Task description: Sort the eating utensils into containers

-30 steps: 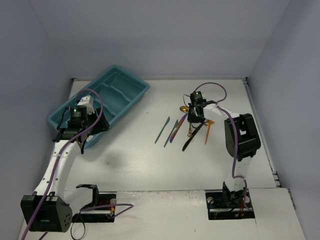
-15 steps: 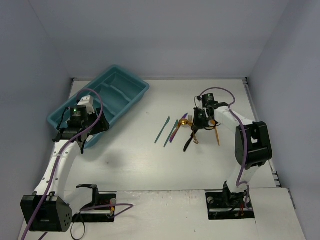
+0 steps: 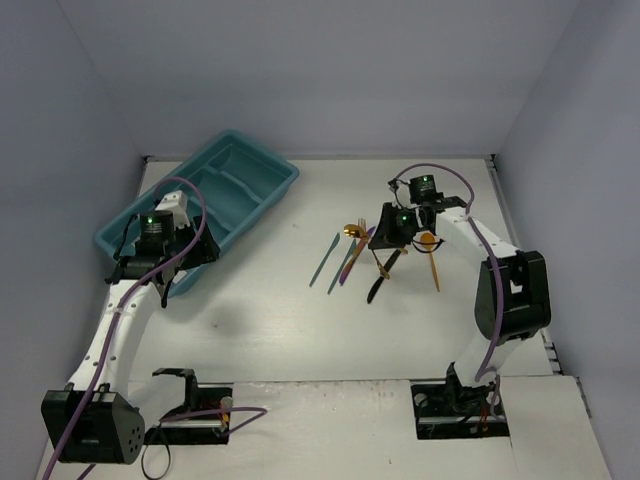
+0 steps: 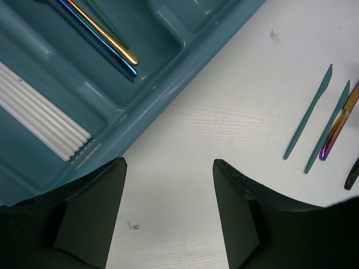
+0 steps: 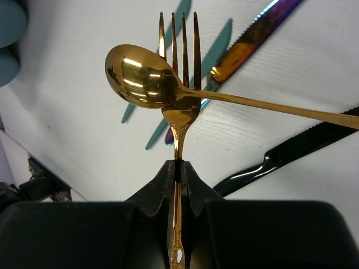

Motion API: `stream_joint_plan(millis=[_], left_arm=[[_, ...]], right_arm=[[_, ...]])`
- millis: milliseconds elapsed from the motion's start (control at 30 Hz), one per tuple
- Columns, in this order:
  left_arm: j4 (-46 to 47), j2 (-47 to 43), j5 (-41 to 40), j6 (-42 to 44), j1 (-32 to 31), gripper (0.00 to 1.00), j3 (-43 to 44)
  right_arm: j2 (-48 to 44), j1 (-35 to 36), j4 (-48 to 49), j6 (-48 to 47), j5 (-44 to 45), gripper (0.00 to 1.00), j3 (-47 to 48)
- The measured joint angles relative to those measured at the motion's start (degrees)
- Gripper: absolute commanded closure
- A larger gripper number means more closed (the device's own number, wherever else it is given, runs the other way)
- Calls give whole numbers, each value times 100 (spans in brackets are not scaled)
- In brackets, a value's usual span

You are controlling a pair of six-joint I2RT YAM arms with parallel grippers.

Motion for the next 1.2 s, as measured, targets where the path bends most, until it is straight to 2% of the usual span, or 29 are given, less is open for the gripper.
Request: stream_joint_plan(millis=[300,467,767,867,1067,1200], left_arm=[[5,-9,18,0,0,40,0],[7,-9,23,1,0,40,0],[149,-23,300,-173,-56,40,0],[335,-87,418,-608,-404,40,-4],[1069,-152,219,-1581,-1922,40,49],[1360,170,-118,-1848,-2680,40,427]], right_arm=[[-955,-11,97,-13,80,100,310],[-887,-11,414,203,-338,100,8],[-876,184,540,214,-292,100,-28],[-878,607,563,105,-6,100,-24],[-970,1640,723,-63,674,100,-23],[-1250,2018,866,-110,1051,100,-23]])
